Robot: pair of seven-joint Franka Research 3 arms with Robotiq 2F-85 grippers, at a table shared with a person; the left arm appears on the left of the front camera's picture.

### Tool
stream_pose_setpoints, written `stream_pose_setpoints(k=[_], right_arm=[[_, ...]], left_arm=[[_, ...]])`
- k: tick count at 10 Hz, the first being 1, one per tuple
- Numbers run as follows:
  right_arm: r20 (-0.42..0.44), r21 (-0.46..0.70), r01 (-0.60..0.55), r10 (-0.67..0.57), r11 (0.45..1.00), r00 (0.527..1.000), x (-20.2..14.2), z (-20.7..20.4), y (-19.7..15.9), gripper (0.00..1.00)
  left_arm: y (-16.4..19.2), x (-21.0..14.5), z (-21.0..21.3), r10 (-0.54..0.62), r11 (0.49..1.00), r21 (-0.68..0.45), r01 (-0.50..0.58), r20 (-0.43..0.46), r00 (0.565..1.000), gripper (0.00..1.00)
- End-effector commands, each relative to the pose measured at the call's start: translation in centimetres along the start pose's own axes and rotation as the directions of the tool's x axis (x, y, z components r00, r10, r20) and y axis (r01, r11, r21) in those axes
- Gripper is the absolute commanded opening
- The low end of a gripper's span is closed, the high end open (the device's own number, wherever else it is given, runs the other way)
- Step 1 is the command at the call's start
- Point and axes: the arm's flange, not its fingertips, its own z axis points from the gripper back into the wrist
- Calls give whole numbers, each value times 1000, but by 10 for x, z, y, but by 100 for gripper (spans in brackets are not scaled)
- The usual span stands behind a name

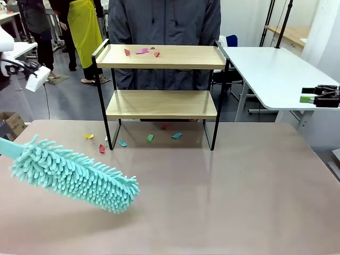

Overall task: Clean the shelf.
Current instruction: Clean the specific section of the Shelf indicated by the human with the Duster.

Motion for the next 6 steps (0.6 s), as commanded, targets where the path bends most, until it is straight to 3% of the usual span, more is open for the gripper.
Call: stream_pose_setpoints(k=[1,6], right_arm=[[-2,1,-6,6,1000,1000,3,-1,0,100],[-2,1,-6,6,1000,1000,3,-1,0,100]], left_arm=[[-5,-6,2,3,1000,1,-3,41,999,13],[-5,-6,2,3,1000,1,-3,41,999,13]])
